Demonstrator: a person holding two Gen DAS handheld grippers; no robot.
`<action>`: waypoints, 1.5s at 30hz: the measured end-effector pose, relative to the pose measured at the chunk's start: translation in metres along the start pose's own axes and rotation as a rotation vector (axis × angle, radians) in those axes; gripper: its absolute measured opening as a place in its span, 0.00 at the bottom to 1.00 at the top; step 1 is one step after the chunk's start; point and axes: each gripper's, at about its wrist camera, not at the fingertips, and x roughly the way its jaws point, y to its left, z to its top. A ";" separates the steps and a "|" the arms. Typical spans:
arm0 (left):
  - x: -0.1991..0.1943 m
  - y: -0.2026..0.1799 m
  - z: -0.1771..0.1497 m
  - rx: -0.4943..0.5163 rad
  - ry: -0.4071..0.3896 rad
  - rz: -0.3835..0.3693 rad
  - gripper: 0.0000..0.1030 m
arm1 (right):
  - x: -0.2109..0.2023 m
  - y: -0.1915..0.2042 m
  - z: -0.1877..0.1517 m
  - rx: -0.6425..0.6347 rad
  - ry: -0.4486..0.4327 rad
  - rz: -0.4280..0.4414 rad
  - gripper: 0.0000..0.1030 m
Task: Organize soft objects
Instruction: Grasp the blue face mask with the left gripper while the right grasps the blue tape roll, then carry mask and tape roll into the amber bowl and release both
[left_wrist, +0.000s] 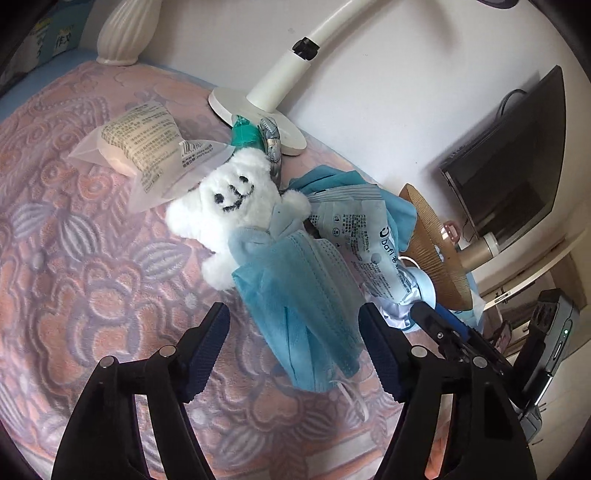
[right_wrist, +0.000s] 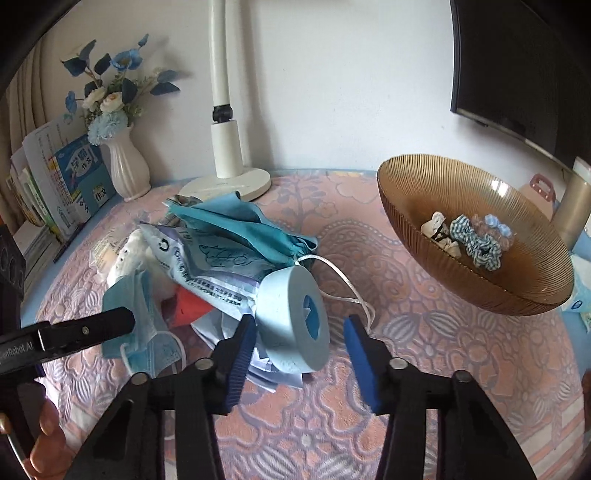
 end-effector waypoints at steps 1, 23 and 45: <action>0.005 -0.001 0.000 0.001 0.010 0.001 0.46 | 0.002 -0.001 -0.001 0.007 0.001 0.010 0.40; -0.027 -0.029 -0.027 0.261 -0.102 0.068 0.09 | -0.068 -0.086 -0.059 0.368 0.076 0.219 0.18; -0.026 -0.031 -0.034 0.308 -0.111 0.066 0.09 | -0.046 -0.042 -0.084 0.007 0.119 -0.138 0.61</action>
